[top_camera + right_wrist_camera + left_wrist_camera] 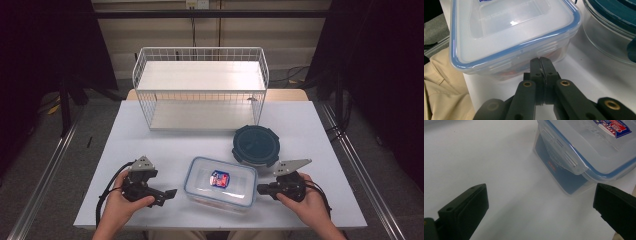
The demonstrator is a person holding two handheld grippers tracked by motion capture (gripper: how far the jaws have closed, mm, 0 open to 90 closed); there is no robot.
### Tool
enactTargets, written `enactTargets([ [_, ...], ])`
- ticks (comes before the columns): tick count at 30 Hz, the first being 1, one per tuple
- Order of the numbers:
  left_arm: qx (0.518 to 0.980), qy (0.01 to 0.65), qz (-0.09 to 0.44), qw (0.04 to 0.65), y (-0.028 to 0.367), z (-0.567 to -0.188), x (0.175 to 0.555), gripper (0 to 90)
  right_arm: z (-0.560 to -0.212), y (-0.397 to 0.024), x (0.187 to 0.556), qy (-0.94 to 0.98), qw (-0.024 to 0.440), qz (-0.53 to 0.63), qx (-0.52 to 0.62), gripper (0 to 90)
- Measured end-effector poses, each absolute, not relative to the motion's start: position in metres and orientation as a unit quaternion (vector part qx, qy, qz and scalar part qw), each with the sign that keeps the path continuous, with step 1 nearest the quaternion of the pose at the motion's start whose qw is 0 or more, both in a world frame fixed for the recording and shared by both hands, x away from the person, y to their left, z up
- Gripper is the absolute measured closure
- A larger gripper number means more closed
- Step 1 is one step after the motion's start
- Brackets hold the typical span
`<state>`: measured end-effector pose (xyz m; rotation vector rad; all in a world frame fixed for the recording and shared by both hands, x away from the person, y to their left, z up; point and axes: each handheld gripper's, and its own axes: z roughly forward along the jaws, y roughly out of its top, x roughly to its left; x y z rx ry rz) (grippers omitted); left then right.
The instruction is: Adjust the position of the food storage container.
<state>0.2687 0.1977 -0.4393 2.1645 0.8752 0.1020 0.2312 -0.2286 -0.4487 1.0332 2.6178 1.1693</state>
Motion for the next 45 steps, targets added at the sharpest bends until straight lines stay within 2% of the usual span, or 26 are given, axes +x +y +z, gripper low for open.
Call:
enactTargets([
  [15, 0.853, 0.345, 0.044, 0.388, 0.199, -0.439, 0.267, 0.0, -0.45, -0.227, 0.222, 0.86, 0.026, 0.389, 0.33, 89.8],
  [32, 0.856, 0.344, 0.026, 0.385, 0.203, -0.44, 0.265, 0.0, -0.451, -0.211, 0.229, 0.859, 0.043, 0.386, 0.332, 89.9],
  [45, 0.848, 0.364, 0.025, 0.384, 0.207, -0.439, 0.263, 0.0, -0.453, -0.196, 0.249, 0.857, 0.059, 0.385, 0.339, 89.1],
])
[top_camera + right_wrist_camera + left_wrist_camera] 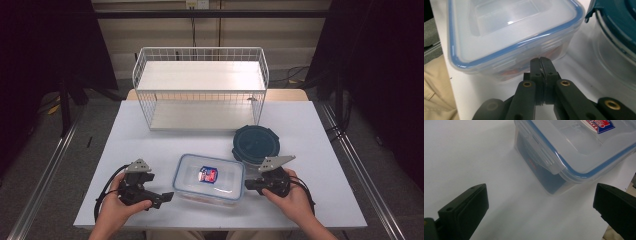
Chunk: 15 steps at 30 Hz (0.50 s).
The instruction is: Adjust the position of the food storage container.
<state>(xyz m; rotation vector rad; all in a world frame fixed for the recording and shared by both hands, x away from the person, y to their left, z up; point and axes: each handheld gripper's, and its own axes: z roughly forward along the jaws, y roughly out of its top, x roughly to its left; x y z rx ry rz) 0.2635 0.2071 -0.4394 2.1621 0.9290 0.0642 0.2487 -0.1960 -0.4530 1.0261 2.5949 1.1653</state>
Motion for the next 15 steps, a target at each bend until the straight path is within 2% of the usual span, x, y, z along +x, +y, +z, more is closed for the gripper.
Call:
enactTargets([
  [15, 0.835, 0.387, 0.016, 0.392, 0.213, -0.436, 0.265, 0.1, -0.453, -0.17, 0.267, 0.859, 0.064, 0.385, 0.333, 89.2],
])
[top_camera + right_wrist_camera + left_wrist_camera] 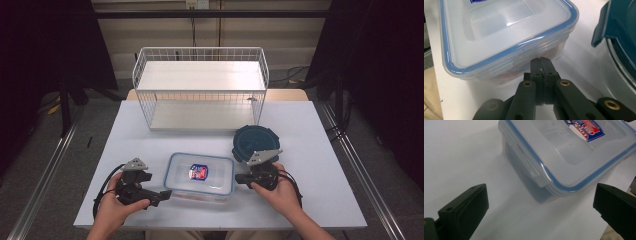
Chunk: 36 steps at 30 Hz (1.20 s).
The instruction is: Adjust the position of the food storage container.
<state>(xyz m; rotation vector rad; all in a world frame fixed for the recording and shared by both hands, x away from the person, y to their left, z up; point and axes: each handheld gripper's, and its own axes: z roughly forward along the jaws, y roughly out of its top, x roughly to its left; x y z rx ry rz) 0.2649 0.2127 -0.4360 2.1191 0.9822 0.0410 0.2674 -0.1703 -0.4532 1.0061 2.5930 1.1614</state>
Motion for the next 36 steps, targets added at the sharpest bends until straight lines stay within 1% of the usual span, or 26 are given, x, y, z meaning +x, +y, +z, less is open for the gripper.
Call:
enactTargets([
  [4, 0.829, 0.39, 0.01, 0.4, 0.213, -0.433, 0.265, 0.0, -0.453, -0.166, 0.27, 0.857, 0.07, 0.385, 0.335, 87.1],
  [8, 0.826, 0.394, 0.008, 0.403, 0.216, -0.431, 0.267, 0.0, -0.453, -0.169, 0.269, 0.852, 0.066, 0.389, 0.345, 77.4],
  [10, 0.822, 0.401, 0.003, 0.405, 0.218, -0.43, 0.268, 0.0, -0.452, -0.171, 0.268, 0.849, 0.064, 0.394, 0.347, 75.6],
  [13, 0.818, 0.405, -0.003, 0.409, 0.219, -0.43, 0.269, 0.1, -0.449, -0.175, 0.264, 0.844, 0.069, 0.397, 0.354, 69.0],
  [18, 0.819, 0.407, -0.014, 0.405, 0.217, -0.428, 0.272, 0.0, -0.442, -0.182, 0.258, 0.829, 0.066, 0.405, 0.381, 54.1],
  [22, 0.813, 0.416, -0.017, 0.408, 0.214, -0.429, 0.275, 0.1, -0.439, -0.186, 0.255, 0.806, 0.045, 0.429, 0.405, 36.2],
  [27, 0.803, 0.428, -0.018, 0.414, 0.213, -0.431, 0.279, 1.5, -0.439, -0.183, 0.253, 0.791, 0.012, 0.447, 0.417, 23.9],
  [29, 0.797, 0.433, -0.019, 0.42, 0.213, -0.431, 0.28, 1.9, -0.441, -0.182, 0.254, 0.782, -0.01, 0.455, 0.427, 18.0],
  [30, 0.796, 0.435, -0.018, 0.421, 0.214, -0.431, 0.281, 2.3, -0.443, -0.182, 0.255, 0.776, -0.025, 0.461, 0.43, 17.6],
  [31, 0.793, 0.437, -0.02, 0.423, 0.214, -0.431, 0.282, 2.9, -0.445, -0.181, 0.256, 0.773, -0.028, 0.467, 0.429, 16.8],
  [33, 0.788, 0.441, -0.025, 0.429, 0.214, -0.431, 0.283, 3.4, -0.446, -0.18, 0.256, 0.772, -0.034, 0.468, 0.43, 12.4],
  [36, 0.783, 0.444, -0.034, 0.435, 0.213, -0.434, 0.285, 4.3, -0.449, -0.178, 0.256, 0.76, -0.045, 0.472, 0.444, 9.4],
])
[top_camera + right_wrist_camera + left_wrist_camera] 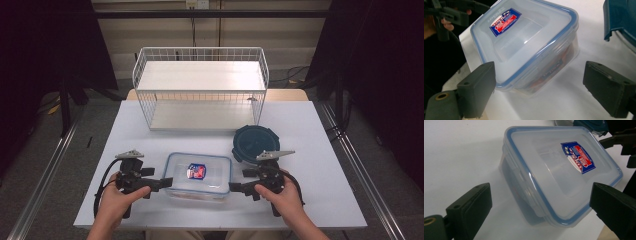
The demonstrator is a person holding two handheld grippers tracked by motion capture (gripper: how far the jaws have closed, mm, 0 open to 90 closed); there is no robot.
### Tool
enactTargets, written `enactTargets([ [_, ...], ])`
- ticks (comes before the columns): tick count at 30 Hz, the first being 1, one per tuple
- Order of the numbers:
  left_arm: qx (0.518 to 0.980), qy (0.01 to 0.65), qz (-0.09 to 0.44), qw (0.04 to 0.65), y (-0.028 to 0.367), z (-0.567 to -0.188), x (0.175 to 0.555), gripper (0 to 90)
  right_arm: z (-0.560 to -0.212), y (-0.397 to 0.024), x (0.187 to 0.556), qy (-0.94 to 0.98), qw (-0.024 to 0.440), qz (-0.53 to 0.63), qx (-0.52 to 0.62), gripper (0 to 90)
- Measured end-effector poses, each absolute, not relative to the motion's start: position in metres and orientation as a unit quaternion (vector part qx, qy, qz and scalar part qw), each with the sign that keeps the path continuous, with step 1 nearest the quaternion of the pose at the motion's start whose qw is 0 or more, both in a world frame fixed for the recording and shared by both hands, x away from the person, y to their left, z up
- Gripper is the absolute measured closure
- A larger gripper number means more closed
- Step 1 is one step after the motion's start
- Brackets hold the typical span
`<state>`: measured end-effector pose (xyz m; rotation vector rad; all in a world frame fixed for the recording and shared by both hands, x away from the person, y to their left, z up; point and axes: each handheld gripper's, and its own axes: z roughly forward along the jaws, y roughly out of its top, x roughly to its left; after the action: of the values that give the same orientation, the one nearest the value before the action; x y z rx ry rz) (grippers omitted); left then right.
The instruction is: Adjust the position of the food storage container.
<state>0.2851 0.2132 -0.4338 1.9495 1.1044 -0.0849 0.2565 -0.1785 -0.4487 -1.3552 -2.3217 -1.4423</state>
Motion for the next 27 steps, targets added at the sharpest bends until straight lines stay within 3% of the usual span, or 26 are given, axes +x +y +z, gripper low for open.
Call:
enactTargets([
  [9, 0.771, 0.457, -0.052, 0.441, 0.212, -0.437, 0.288, 11.6, -0.458, -0.179, 0.26, -0.707, 0.108, -0.496, -0.492, 10.5],
  [18, 0.748, 0.477, -0.083, 0.454, 0.216, -0.445, 0.292, 17.7, -0.463, -0.178, 0.26, -0.684, 0.125, -0.511, -0.505, 22.3],
  [27, 0.744, 0.489, -0.087, 0.447, 0.214, -0.448, 0.292, 22.1, -0.468, -0.179, 0.26, -0.664, 0.136, -0.52, -0.52, 28.4],
])
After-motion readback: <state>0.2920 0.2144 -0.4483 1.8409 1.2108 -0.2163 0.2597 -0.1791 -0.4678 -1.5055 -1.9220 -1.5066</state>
